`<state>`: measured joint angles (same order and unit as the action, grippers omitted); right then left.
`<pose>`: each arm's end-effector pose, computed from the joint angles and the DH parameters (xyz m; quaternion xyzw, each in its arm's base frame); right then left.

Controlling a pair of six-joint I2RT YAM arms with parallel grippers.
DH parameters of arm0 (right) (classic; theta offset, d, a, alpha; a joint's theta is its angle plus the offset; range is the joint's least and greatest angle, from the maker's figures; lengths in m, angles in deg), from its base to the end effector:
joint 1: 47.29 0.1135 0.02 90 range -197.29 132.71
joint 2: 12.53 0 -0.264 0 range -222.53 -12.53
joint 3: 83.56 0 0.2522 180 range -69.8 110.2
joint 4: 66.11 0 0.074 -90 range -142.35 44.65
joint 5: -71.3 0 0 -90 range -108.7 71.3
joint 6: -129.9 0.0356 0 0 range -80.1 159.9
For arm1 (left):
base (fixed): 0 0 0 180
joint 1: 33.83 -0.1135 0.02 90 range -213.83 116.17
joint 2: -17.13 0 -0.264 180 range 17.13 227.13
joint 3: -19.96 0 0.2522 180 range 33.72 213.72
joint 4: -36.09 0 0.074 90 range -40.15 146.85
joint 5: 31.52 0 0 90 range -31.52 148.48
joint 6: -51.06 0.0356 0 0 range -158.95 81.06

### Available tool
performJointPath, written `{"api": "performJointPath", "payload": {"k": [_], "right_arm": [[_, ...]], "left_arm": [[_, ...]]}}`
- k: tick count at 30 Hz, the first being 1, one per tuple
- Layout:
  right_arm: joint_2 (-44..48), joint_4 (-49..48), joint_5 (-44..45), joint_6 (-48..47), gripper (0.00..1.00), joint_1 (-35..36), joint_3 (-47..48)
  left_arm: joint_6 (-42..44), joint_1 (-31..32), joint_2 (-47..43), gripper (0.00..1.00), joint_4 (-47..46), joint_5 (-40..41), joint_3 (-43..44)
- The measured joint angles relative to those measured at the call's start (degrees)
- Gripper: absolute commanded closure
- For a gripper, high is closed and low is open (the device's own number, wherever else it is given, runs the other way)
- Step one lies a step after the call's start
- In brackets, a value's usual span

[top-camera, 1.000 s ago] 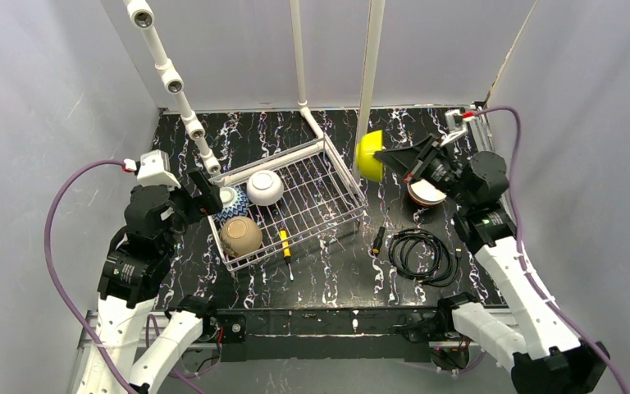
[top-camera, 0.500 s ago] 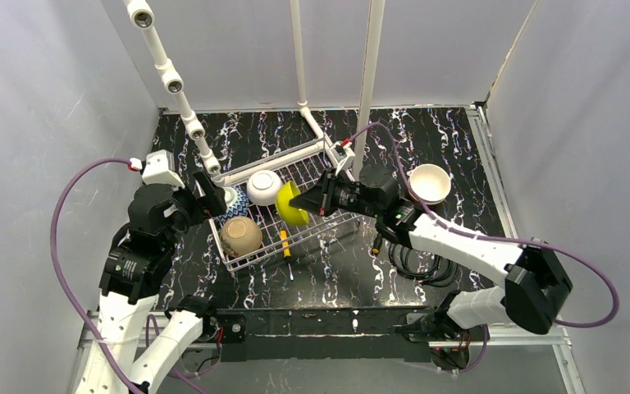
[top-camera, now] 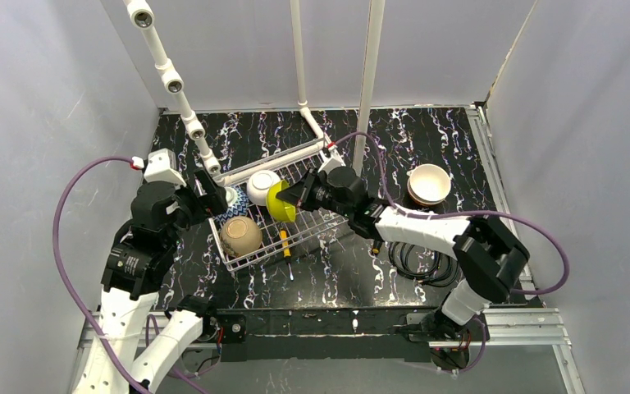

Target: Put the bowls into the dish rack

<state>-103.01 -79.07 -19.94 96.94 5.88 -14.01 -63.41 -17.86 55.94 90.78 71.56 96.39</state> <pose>0.2190 0.2937 0.2722 0.0184 0.7543 0.5429 0.3687 0.1156 -0.0247 0.4010 -0.1267 0.7918 -0.1181 0.5857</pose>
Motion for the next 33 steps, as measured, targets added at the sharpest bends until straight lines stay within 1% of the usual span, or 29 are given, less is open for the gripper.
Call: {"api": "performJointPath", "payload": {"k": [8,15,20,28,33], "right_arm": [[-5.4,-4.33,-2.69,5.9,0.99,0.0,0.04],[-10.84,-12.81,-7.63,12.2,0.99,0.0,0.04],[-12.24,-15.98,-9.46,15.56,0.99,-0.17,-0.07],[-14.97,-25.16,-11.63,21.59,0.99,-1.57,-2.05],[-16.37,-27.98,-12.57,24.79,0.99,-2.93,-4.15]], "left_arm": [[-0.02,0.0,0.11,0.02,0.07,0.0,0.0],[-0.26,0.0,0.0,0.02,0.35,0.0,0.07],[-0.35,0.0,-0.59,0.02,0.83,0.0,0.57],[-0.68,0.0,-0.94,0.02,1.55,0.0,3.19],[-0.76,0.0,-1.03,0.02,1.6,0.0,3.3]]}}
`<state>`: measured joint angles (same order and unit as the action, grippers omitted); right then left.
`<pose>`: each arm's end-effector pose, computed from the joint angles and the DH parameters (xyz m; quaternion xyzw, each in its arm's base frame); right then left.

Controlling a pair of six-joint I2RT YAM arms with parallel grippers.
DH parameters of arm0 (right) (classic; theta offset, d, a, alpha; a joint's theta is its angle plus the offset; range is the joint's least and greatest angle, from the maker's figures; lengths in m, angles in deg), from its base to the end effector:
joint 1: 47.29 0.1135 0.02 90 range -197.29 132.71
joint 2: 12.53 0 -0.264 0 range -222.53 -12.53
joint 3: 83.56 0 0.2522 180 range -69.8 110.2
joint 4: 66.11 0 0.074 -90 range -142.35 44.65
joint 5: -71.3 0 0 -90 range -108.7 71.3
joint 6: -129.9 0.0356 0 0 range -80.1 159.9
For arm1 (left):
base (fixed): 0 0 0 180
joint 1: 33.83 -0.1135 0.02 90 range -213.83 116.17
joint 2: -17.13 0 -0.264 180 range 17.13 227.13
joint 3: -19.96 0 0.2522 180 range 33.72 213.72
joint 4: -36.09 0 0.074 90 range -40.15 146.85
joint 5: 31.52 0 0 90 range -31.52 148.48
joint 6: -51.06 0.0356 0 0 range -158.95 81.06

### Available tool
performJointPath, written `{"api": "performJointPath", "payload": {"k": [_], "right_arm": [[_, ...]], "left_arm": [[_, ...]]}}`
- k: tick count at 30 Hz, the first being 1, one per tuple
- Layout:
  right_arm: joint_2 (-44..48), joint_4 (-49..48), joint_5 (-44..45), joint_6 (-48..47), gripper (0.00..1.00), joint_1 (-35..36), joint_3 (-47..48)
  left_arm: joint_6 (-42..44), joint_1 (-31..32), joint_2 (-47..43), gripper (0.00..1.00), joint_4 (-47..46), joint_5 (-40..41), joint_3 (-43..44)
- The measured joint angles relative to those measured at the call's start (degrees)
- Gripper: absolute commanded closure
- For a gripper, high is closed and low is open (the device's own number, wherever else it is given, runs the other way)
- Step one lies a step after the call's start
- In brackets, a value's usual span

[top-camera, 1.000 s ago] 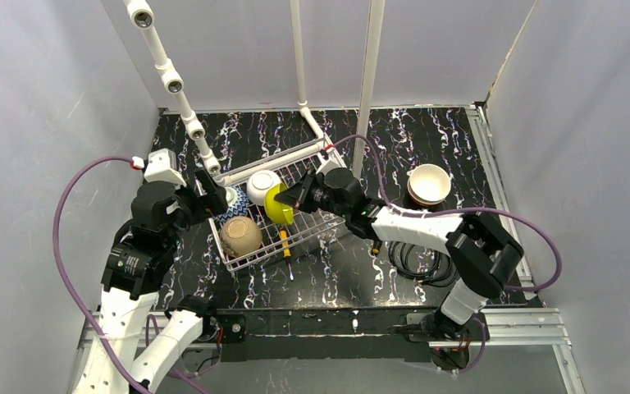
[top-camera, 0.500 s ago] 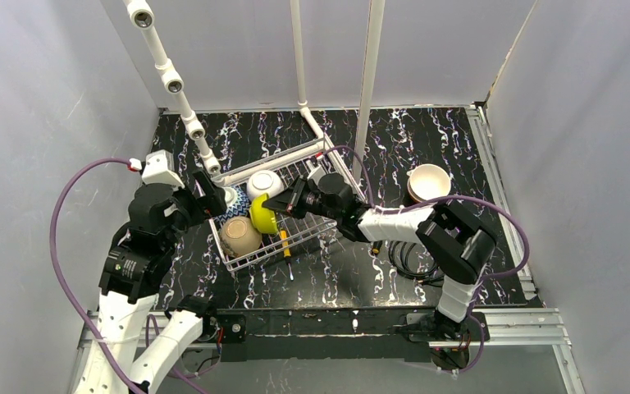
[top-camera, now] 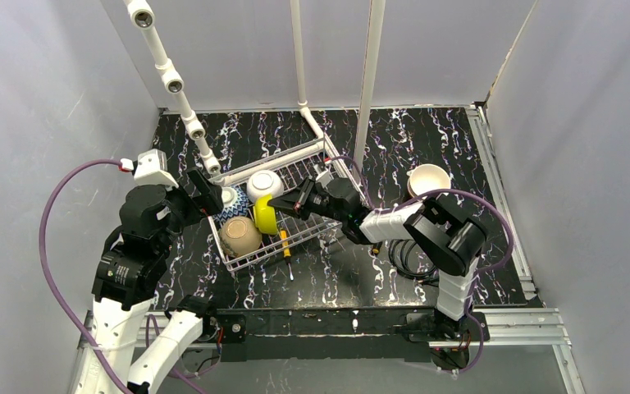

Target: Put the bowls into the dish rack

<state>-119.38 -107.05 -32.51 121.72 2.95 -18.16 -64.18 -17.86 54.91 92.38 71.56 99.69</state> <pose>0.2455 0.3084 0.1983 0.1104 0.7015 0.6733 0.2059 0.1024 -0.0209 0.4169 -0.1330 0.7765 -0.1302 0.6020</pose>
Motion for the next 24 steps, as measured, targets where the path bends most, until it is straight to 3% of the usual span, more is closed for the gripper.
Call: {"api": "performJointPath", "payload": {"k": [11,20,24], "right_arm": [[-2.54,-4.42,-2.23,5.03,0.98,-1.73,-0.92],[-2.71,-6.21,-4.22,5.38,0.76,-3.74,-2.36],[-2.64,-5.07,-3.76,4.37,0.73,-5.88,-2.97]], "left_arm": [[-0.11,0.0,0.0,0.02,0.0,0.02,0.02],[-0.11,0.0,0.31,0.02,0.0,0.02,0.15],[-0.11,0.0,0.33,0.02,0.0,0.02,0.17]]}}
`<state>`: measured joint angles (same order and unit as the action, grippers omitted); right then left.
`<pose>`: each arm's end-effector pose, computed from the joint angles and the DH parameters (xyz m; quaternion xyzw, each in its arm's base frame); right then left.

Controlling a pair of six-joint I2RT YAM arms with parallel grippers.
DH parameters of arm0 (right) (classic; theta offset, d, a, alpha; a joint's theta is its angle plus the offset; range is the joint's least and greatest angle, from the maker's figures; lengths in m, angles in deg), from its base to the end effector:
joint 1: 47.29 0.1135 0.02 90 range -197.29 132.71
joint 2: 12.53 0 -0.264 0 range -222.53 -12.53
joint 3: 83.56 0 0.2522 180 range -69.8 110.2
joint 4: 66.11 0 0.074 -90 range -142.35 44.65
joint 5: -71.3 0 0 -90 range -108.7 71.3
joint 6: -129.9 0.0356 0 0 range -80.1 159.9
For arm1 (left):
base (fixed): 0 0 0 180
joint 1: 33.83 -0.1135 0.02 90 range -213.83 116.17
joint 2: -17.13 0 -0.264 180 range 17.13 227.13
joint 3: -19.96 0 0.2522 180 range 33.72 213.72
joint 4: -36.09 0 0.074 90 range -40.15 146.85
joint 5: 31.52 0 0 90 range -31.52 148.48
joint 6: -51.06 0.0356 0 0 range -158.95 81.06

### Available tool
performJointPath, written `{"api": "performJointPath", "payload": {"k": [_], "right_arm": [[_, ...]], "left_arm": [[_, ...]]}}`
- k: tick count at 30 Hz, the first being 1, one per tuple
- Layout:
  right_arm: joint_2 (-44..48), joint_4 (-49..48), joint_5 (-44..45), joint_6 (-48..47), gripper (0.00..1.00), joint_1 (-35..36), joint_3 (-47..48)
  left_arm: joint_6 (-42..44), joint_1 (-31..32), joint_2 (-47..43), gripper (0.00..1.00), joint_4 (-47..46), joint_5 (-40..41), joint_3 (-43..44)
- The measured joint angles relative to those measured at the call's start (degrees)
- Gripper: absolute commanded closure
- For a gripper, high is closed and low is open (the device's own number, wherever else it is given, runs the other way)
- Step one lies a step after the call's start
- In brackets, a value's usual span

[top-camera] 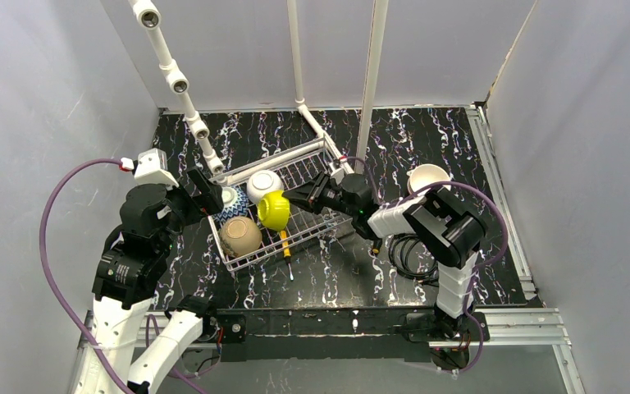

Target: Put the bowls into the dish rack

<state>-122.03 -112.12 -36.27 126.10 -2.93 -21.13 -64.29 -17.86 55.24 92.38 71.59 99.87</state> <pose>0.2698 0.2788 0.1757 0.1519 0.6970 0.6745 0.1905 0.1037 -0.0213 0.4173 -0.1339 0.7771 -0.1302 0.6010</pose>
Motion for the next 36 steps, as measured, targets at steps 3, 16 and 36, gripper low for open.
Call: {"api": "performJointPath", "payload": {"k": [3,16,36], "right_arm": [[0.26,3.5,0.76,-2.25,0.67,-1.2,-0.04],[4.46,17.42,3.34,-9.49,0.62,-0.68,1.7],[12.41,39.74,15.21,-10.95,0.69,4.48,7.8]], "left_arm": [[0.0,0.0,0.0,0.02,0.0,0.02,-0.02],[0.0,0.0,0.0,0.02,0.0,0.9,-0.04],[0.04,0.0,-0.02,0.02,-0.02,1.29,-0.35]]}}
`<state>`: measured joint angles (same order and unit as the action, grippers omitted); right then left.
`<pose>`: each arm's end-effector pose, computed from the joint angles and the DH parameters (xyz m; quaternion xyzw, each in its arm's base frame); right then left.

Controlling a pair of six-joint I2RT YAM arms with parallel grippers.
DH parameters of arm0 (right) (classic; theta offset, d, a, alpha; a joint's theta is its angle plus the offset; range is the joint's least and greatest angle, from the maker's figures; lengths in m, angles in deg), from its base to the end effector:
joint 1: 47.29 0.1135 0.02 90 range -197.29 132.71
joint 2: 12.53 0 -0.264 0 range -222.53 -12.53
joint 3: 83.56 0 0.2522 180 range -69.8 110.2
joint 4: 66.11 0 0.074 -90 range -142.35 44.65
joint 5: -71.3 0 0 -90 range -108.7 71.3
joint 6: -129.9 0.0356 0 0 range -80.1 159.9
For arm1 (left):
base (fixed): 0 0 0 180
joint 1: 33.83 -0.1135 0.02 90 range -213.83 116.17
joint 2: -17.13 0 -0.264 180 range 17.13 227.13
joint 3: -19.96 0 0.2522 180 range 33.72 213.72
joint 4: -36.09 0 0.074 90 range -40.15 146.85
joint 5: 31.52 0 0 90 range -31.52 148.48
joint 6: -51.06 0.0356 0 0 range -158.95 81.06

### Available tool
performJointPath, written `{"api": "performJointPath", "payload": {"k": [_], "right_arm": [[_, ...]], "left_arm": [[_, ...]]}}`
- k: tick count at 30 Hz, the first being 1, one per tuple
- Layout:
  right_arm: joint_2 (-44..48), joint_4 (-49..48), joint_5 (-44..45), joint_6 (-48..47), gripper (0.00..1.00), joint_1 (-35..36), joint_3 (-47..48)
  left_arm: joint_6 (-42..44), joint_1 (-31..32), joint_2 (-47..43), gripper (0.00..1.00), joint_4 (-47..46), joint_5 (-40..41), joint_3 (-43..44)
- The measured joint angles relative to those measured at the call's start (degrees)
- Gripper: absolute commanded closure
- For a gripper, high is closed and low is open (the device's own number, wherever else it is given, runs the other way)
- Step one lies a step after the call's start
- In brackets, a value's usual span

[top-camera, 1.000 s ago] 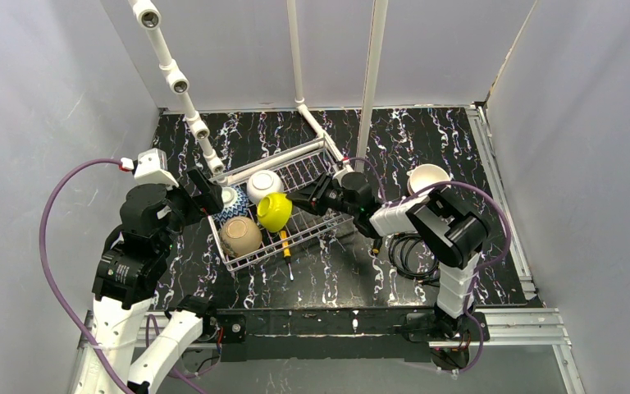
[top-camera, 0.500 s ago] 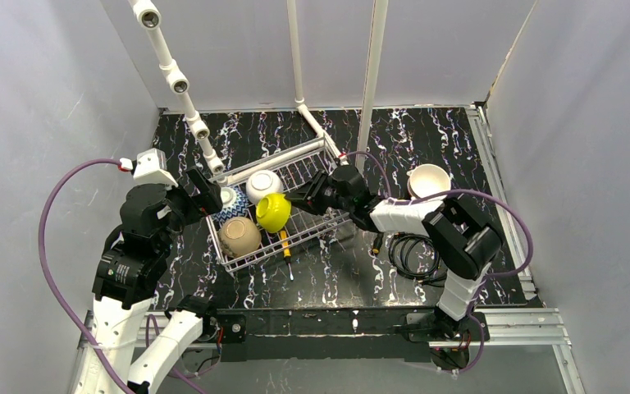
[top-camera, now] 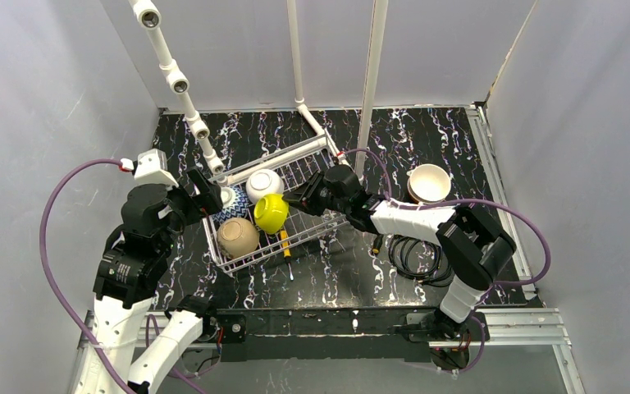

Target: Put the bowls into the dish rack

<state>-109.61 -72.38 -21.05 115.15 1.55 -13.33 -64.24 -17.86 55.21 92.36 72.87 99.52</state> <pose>0.2491 0.2871 0.2231 0.1764 0.8028 0.5108 0.2520 0.1044 -0.0207 0.4157 -0.1401 0.7772 -0.1205 0.6015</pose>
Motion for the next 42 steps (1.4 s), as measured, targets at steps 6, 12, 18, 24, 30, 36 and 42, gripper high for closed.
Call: {"api": "performJointPath", "payload": {"k": [6,12,18,24,30,36,42], "right_arm": [[-0.22,-2.86,-0.55,-0.57,0.7,-0.02,-0.92],[-3.28,-9.42,-0.79,-0.39,0.71,-0.52,-2.08],[-6.54,-13.14,-0.39,-6.62,0.74,-0.7,-4.37],[-8.11,-15.52,-0.72,-15.3,0.72,-0.66,-5.68],[-8.31,-16.44,-1.53,-21.94,0.68,-0.7,-5.57],[-8.31,-12.5,-0.96,-26.71,0.6,-0.04,-3.5],[-8.22,-6.86,1.79,-31.12,0.58,0.5,0.26]], "left_arm": [[0.0,0.0,0.0,0.02,0.0,0.0,-0.55],[0.13,0.0,0.0,0.02,0.0,0.07,-0.63],[0.17,0.0,0.13,0.02,0.0,0.2,-0.83],[0.57,0.0,0.72,0.02,0.0,0.28,-0.83],[0.83,0.0,1.05,0.02,-0.02,0.61,-0.83],[0.83,0.0,1.09,0.02,-0.02,0.76,-0.83],[0.83,0.0,1.09,0.02,-0.02,0.83,-0.83]]}}
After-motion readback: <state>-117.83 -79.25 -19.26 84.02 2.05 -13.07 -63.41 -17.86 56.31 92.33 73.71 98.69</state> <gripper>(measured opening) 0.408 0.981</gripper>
